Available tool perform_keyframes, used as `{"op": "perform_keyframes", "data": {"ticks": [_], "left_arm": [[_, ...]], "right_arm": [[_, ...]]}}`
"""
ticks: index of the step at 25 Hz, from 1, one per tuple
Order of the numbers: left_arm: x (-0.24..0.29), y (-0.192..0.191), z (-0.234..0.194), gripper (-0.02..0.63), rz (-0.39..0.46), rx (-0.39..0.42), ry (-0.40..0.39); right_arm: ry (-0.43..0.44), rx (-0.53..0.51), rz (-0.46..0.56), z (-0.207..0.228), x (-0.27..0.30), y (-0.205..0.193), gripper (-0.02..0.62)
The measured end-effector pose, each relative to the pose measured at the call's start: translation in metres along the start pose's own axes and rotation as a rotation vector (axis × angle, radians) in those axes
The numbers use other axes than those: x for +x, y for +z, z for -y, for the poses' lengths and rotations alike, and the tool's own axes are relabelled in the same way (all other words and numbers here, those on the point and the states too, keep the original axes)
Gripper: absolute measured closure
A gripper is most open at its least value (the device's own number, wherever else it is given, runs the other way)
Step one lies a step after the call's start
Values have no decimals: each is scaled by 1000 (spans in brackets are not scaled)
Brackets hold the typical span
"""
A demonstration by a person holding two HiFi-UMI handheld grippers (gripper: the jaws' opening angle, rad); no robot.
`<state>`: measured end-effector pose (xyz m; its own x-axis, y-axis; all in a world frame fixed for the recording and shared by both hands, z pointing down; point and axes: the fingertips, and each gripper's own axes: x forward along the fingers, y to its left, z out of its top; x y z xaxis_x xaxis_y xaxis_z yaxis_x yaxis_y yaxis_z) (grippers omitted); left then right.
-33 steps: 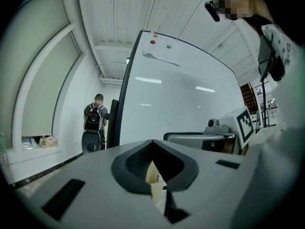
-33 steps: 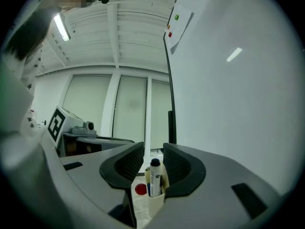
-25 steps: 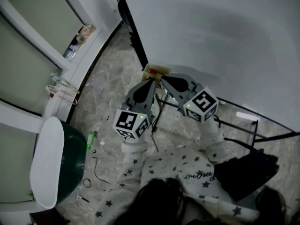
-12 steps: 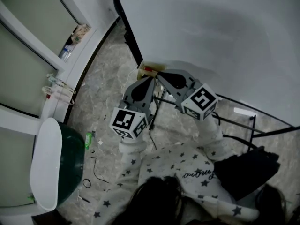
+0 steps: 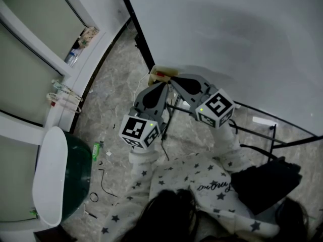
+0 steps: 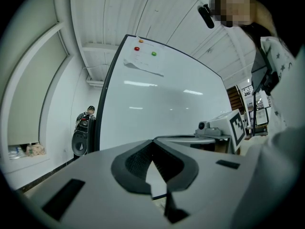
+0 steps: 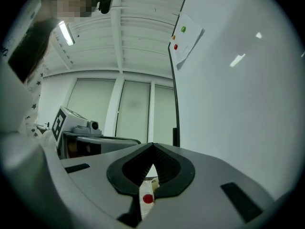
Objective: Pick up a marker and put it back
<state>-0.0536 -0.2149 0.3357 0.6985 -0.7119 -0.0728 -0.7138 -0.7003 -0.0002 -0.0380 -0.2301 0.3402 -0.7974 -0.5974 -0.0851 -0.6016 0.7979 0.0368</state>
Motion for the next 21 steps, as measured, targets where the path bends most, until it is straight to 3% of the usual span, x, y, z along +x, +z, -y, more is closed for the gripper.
{"op": "perform_keyframes", "data": {"ticks": [21], "left_arm": [[-1, -2, 0, 604, 3, 16, 11]], "right_arm": [[7, 19, 3, 1, 1, -6, 589]]}}
